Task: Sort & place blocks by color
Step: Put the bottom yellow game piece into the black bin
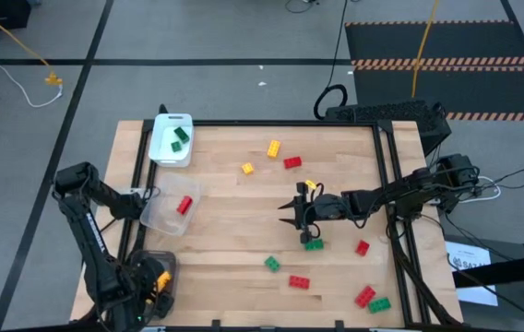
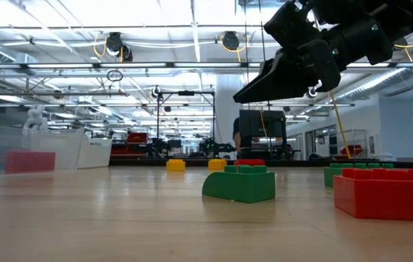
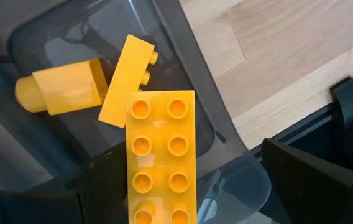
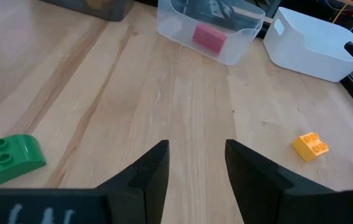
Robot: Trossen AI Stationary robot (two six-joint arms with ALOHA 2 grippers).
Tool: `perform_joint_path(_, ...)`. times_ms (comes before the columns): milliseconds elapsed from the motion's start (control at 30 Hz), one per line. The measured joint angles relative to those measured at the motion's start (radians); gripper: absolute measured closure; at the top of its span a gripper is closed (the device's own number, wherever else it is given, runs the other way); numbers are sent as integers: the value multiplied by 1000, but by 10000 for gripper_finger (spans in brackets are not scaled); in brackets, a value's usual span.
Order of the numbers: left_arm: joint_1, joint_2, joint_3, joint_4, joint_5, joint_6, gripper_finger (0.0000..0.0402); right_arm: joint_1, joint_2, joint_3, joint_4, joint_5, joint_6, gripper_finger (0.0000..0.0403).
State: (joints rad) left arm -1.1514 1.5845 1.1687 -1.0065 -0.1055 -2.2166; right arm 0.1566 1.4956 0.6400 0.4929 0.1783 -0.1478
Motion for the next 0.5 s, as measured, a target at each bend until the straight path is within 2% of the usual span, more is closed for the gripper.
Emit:
perform_joint_path(167, 0, 0, 0, -16, 16, 9, 91, 0, 0, 0, 1, 0, 3, 252)
perform_joint_path(500, 0, 0, 0, -49, 48, 15, 232, 0, 0, 0, 4, 0, 4, 252)
